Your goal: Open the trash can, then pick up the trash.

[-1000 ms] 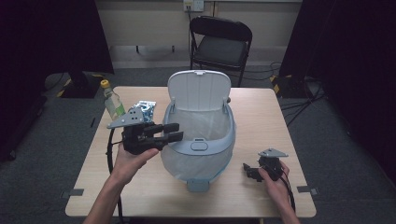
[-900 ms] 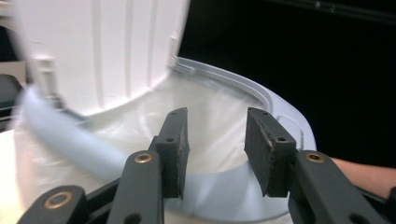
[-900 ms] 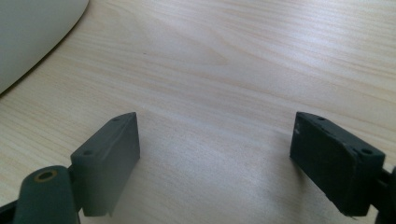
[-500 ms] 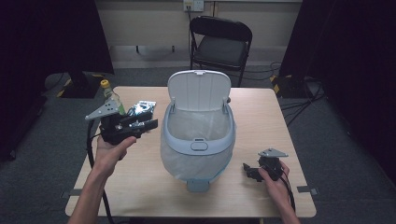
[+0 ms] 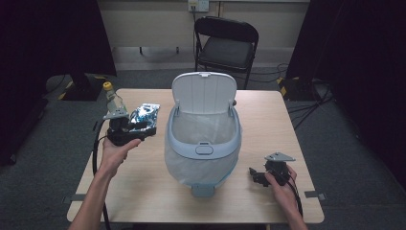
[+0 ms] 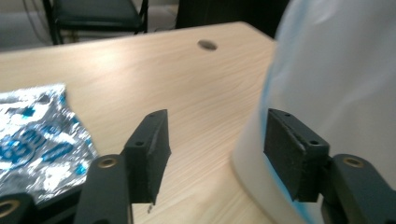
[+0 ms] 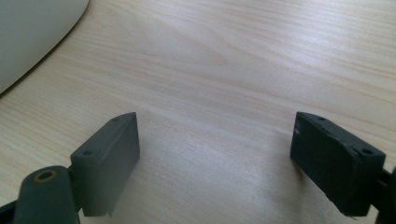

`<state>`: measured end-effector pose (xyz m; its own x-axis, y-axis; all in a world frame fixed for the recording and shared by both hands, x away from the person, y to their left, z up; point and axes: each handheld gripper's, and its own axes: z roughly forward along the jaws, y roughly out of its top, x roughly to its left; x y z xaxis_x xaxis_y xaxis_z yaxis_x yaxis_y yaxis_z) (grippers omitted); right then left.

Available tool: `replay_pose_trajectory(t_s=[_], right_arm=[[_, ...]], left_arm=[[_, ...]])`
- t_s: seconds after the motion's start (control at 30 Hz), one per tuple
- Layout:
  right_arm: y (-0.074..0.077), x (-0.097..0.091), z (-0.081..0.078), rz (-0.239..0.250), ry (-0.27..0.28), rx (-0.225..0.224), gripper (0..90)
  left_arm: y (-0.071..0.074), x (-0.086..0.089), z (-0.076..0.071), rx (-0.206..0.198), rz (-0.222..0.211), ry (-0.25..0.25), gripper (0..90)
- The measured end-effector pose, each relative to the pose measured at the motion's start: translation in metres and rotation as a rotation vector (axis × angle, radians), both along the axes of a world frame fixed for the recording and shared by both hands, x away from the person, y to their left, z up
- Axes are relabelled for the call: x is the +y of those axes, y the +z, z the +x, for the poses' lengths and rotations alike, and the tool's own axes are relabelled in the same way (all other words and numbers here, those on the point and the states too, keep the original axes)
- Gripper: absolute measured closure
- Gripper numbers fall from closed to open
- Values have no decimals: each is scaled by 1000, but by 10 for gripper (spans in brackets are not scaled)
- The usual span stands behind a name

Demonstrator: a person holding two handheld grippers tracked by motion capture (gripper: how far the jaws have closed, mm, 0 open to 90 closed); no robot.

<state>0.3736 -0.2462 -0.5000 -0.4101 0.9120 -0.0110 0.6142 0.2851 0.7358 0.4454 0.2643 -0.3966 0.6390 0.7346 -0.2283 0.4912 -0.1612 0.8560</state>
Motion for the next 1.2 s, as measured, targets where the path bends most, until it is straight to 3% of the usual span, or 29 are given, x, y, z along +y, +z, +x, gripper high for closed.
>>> replay_pose_trajectory(t_s=[0.13, 0.23, 0.37, 0.67, 0.9, 1.0, 1.07, 1.2], right_arm=[[0, 0, 0, 0, 0, 0, 146], [0, 0, 0, 0, 0, 0, 146], [0, 0, 0, 1, 0, 0, 146], [0, 0, 0, 1, -1, 0, 146], [0, 0, 0, 0, 0, 0, 146], [0, 0, 0, 0, -1, 0, 146], [0, 0, 0, 0, 0, 0, 146], [0, 0, 0, 1, 0, 0, 146]], left_arm=[[-14, 6, 12, 25, -5, 6, 348], [-27, 12, 24, 61, 15, 37, 336], [-32, 12, 31, 66, 27, 50, 331], [-59, 8, 56, 70, 127, 112, 347], [-83, 11, 71, 99, 198, 167, 358], [-90, 10, 75, 99, 232, 173, 360], [-93, 10, 77, 101, 225, 179, 362], [-99, 5, 78, 98, 282, 171, 356]])
